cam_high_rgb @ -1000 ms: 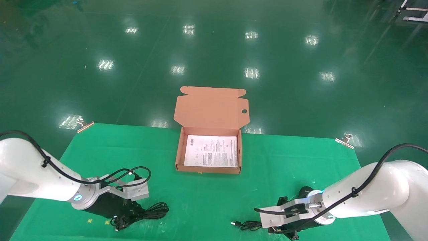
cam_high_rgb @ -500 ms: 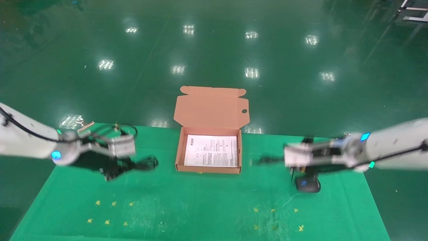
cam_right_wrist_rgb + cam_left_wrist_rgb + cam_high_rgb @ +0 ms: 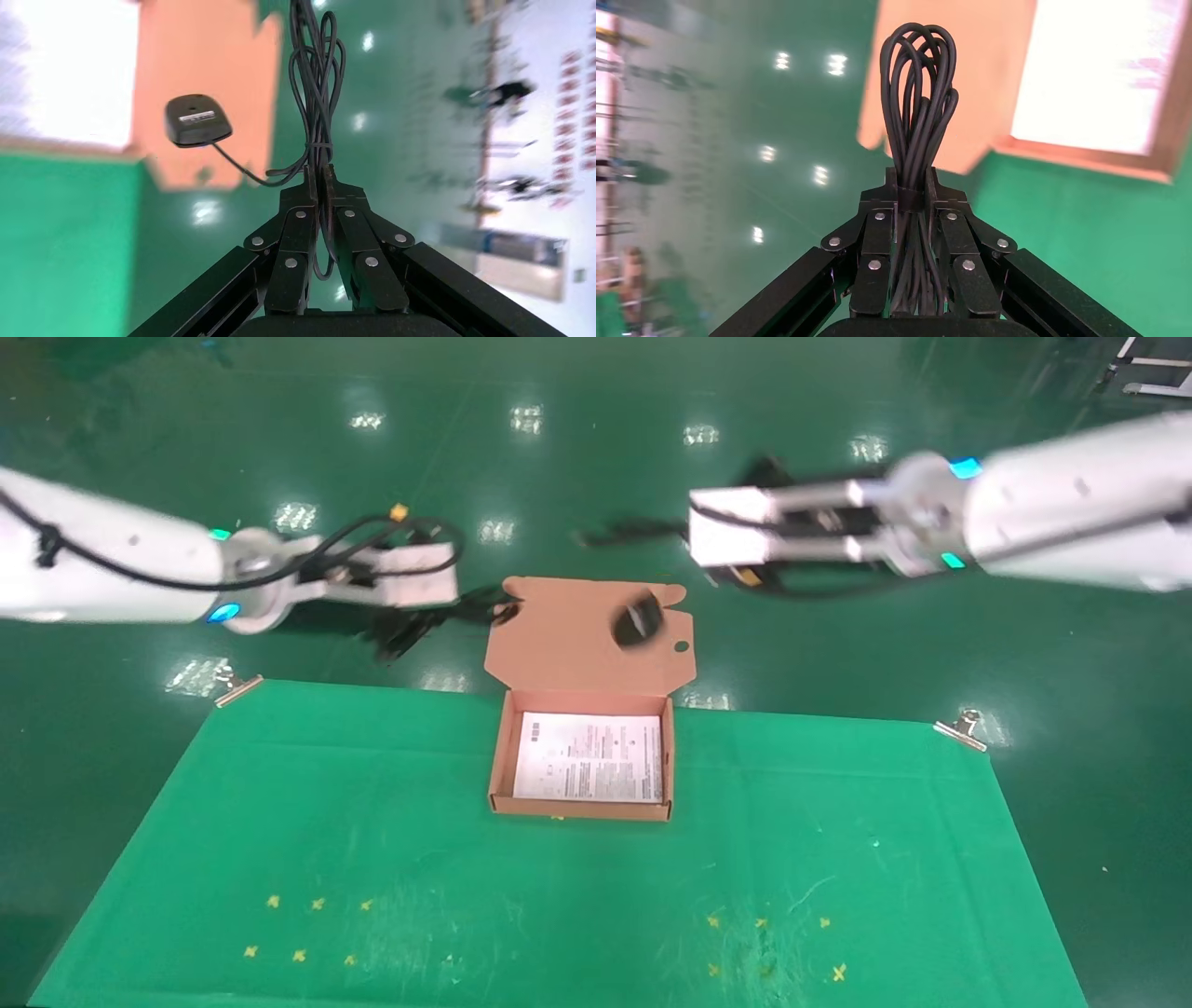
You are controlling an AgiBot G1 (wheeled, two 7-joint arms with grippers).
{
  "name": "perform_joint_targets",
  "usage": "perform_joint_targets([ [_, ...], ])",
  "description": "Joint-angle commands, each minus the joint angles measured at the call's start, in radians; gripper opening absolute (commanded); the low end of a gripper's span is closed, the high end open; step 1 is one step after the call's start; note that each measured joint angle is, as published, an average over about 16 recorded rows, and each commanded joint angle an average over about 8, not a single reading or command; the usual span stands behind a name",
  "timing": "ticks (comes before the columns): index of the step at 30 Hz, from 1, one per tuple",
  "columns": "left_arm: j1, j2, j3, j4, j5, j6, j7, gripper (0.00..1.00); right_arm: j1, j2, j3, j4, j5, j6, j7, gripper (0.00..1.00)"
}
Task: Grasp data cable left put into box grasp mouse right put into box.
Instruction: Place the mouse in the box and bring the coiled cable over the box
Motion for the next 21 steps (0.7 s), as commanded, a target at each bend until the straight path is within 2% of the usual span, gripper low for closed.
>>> perform_joint_targets([
  [1,-0.009,0.013,0.000,-0.019,0.012,-0.020,-0.004,0.00,0.023,-0.034,0.008,-0.028,0.013,0.024,-0.028,0.00],
  [6,-0.031,0.040,-0.002,-0.023,0.029,-0.050,-0.008,0.00,0.082,-0.119,0.024,-0.150,0.060,0.068,-0.133,0.00],
  [12,-0.046,0.052,-0.004,-0.019,0.032,-0.059,-0.002,0.00,0.125,-0.177,0.038,-0.251,0.105,0.088,-0.231,0.00],
  [21,-0.051,0.026,0.006,0.001,0.065,-0.047,-0.026,0.00,0.104,-0.217,0.034,-0.309,0.130,0.089,-0.265,0.00],
])
